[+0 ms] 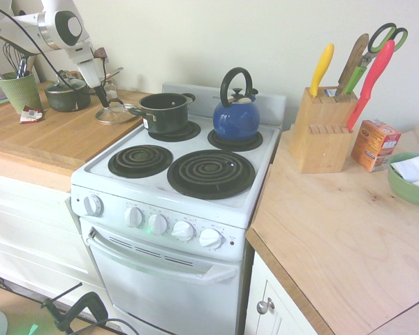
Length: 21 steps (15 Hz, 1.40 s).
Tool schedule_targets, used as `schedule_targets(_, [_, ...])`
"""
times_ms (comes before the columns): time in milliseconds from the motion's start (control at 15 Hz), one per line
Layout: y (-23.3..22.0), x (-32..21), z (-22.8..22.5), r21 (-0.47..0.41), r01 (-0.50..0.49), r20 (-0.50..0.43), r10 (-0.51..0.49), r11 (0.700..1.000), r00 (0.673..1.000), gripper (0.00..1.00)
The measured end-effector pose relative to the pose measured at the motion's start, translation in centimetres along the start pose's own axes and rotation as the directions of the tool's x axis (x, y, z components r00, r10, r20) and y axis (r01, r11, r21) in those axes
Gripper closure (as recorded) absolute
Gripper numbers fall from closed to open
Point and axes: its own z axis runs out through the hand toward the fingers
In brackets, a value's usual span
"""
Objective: Cover the lid of the pot
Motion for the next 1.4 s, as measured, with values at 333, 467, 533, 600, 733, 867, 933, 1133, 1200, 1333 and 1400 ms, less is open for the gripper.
schedule_targets(333, [-1.7,0.8,2.0,-0.011,-0.061,-0.009,0.061,0.998,0.998,0.00])
schedule_targets(467, [-2.3,1.4,2.4,-0.011,-0.078,-0.008,0.078,0.997,0.997,0.00])
schedule_targets(533, [-2.6,1.8,2.5,-0.011,-0.086,-0.006,0.086,0.996,0.996,1.00])
schedule_targets(600, [-2.8,2.1,2.5,-0.011,-0.094,-0.005,0.094,0.996,0.996,1.00])
schedule_targets(733, [-2.9,2.6,2.6,-0.015,-0.104,-0.002,0.104,0.995,0.995,1.00])
schedule_targets(867, [-2.9,2.7,2.8,-0.019,-0.107,0.000,0.107,0.994,0.994,1.00])
schedule_targets(933, [-2.9,2.7,2.9,-0.021,-0.107,0.003,0.107,0.994,0.994,1.00])
schedule_targets(1133, [-2.9,2.7,2.9,-0.024,-0.109,0.009,0.109,0.994,0.994,1.00])
schedule_targets(1200, [-2.9,2.7,2.9,-0.025,-0.109,0.009,0.109,0.994,0.994,1.00])
schedule_targets(1333, [-2.9,2.6,3.0,-0.026,-0.109,0.009,0.109,0.994,0.994,1.00])
schedule_targets(1400, [-2.8,2.6,3.1,-0.027,-0.108,0.009,0.109,0.994,0.994,1.00])
